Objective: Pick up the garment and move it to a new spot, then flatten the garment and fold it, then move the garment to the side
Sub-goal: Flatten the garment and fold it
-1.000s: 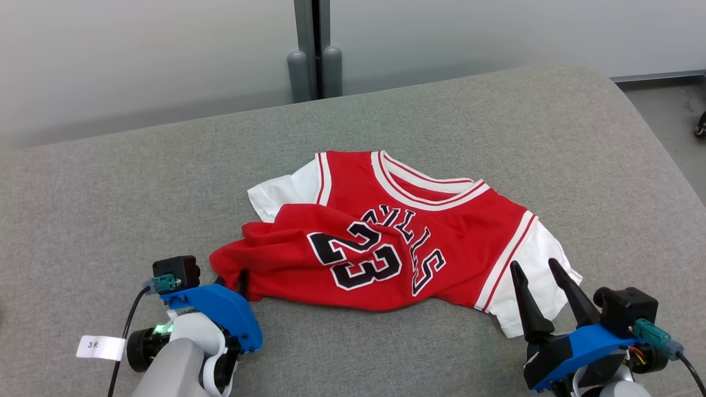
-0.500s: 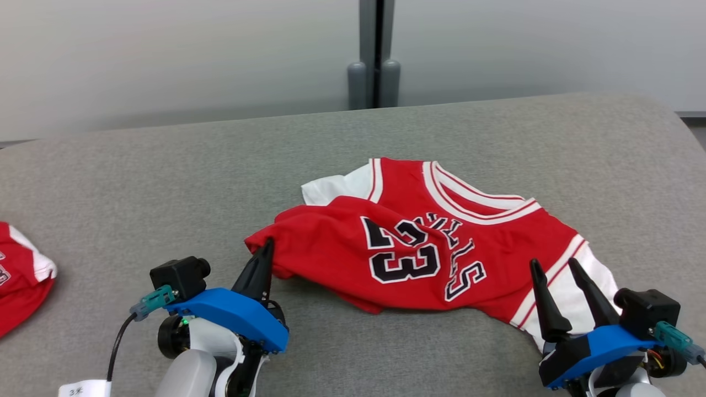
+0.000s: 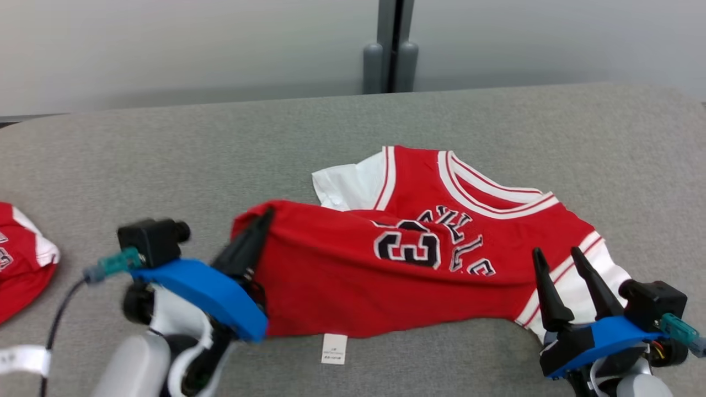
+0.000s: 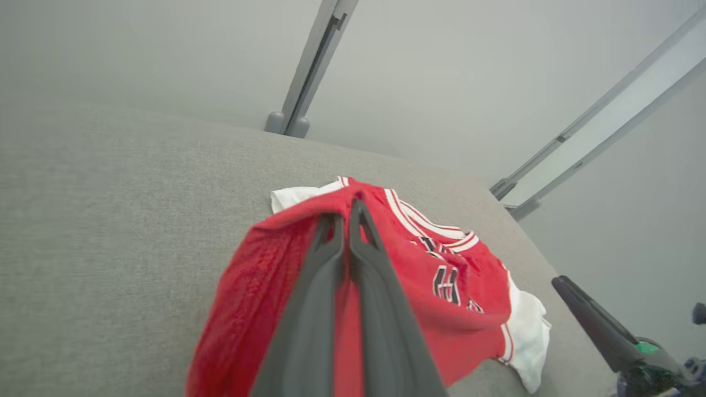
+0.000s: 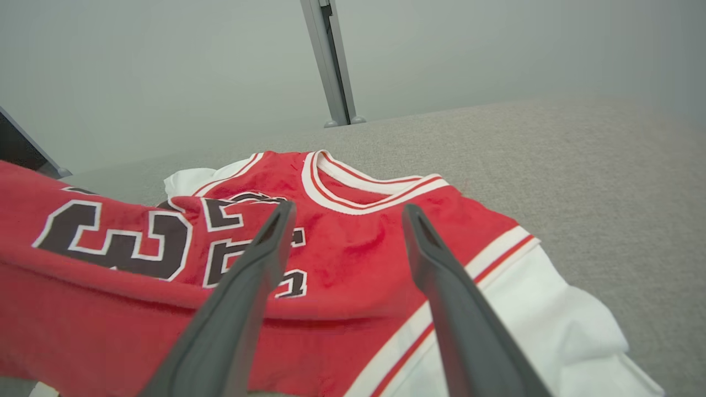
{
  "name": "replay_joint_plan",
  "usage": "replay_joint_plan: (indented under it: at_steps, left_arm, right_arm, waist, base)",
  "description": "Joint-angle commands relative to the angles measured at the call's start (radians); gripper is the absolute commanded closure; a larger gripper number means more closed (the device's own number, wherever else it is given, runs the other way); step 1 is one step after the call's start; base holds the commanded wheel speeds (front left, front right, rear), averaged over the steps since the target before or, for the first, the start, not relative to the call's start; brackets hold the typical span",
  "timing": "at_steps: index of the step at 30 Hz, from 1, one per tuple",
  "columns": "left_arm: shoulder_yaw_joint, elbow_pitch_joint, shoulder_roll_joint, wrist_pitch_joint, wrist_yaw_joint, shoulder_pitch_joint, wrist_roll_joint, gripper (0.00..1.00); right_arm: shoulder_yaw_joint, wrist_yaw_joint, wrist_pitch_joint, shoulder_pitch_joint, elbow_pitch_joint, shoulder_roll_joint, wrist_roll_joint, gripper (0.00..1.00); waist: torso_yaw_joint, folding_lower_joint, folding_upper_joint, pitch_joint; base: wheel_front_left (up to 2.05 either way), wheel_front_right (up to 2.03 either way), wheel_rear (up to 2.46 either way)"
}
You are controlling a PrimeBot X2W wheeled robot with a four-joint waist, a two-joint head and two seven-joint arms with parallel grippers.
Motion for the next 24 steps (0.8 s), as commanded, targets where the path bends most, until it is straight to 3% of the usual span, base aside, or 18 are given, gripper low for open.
replay_joint_plan:
  at_steps: [1, 6, 11, 18, 20, 24]
  left_arm:
    - [0.009, 0.04, 0.027, 0.008, 0.006, -0.043, 0.025, 1.0]
    - [0.009, 0.273, 0.128, 0.011, -0.006, -0.207, 0.141, 1.0]
    - [0.006, 0.434, 0.187, -0.027, -0.03, -0.329, 0.203, 1.0]
    - [0.001, 0.563, 0.209, -0.124, -0.052, -0.426, 0.243, 1.0]
    - [-0.002, 0.587, 0.196, -0.152, -0.052, -0.424, 0.24, 0.0]
    - [0.024, 0.623, 0.147, -0.232, -0.045, -0.39, 0.201, 0.0]
  right_arm:
    - [0.006, 0.0, -0.007, -0.014, 0.001, -0.001, 0.009, 0.0]
    - [0.038, 0.0, -0.028, -0.055, 0.015, -0.002, 0.028, 0.0]
    - [0.055, 0.0, -0.058, -0.082, 0.048, -0.001, 0.048, 0.0]
    - [0.072, 0.0, -0.095, -0.104, 0.098, -0.001, 0.068, 0.0]
    - [0.07, 0.0, -0.099, -0.105, 0.107, -0.001, 0.065, 0.0]
    - [0.054, 0.0, -0.099, -0.109, 0.112, -0.001, 0.044, 0.0]
  waist:
    - [-0.011, 0.0, 0.0, 0.008]
    - [-0.076, 0.0, 0.0, 0.06]
    - [-0.134, 0.0, 0.0, 0.102]
    - [-0.171, 0.0, 0.0, 0.12]
    - [-0.171, 0.0, 0.0, 0.115]
    - [-0.151, 0.0, 0.0, 0.092]
  base:
    - [0.0, 0.0, 0.0]
    - [0.0, 0.0, 0.0]
    - [0.0, 0.0, 0.0]
    - [0.0, 0.0, 0.0]
    - [0.0, 0.0, 0.0]
    - [0.0, 0.0, 0.0]
